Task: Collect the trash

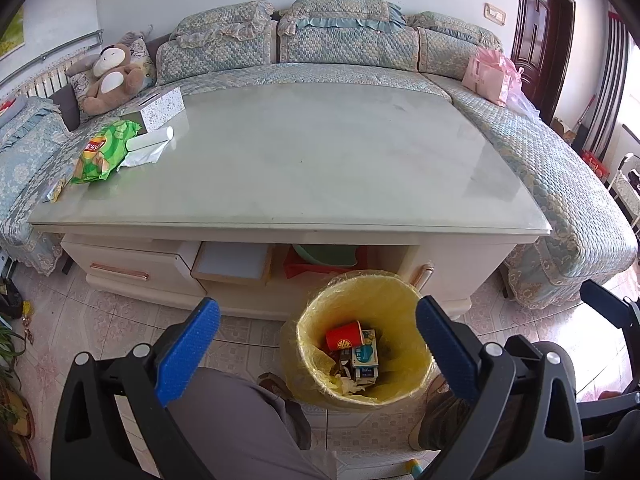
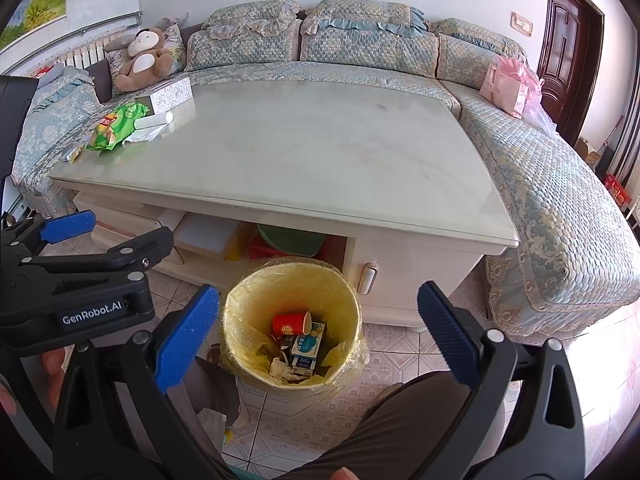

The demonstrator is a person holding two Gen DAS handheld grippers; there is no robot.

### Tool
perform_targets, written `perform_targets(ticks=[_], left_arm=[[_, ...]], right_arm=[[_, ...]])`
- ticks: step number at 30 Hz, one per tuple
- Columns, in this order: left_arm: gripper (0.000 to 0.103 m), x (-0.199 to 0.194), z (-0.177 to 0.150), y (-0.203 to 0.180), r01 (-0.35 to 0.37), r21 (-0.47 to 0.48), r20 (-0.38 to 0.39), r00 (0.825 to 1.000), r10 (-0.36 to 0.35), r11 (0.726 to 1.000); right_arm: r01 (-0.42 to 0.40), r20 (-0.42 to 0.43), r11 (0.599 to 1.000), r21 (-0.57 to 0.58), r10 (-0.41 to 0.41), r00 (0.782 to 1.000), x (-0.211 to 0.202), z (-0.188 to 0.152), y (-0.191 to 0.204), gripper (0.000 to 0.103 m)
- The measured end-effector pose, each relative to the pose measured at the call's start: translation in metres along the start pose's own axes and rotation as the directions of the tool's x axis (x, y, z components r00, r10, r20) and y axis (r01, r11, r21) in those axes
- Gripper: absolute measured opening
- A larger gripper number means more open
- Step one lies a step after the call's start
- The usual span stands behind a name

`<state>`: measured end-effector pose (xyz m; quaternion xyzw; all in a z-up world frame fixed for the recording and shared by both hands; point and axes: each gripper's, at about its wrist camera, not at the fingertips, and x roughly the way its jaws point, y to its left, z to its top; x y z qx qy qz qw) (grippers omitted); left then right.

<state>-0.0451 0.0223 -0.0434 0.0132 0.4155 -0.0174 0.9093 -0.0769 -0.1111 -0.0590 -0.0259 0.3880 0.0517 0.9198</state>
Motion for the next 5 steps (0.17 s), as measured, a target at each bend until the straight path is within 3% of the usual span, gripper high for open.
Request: perform_targets(ticks=[5], left_arm=[[0.096, -0.0004, 0.0, 0.0011, -0.003, -0.003, 0.0, 1.0, 0.003, 1.0]], right_arm=[[0.0, -0.003, 1.0, -0.002, 0.0, 1.0, 0.0006, -0.0005, 0.0005, 0.097]])
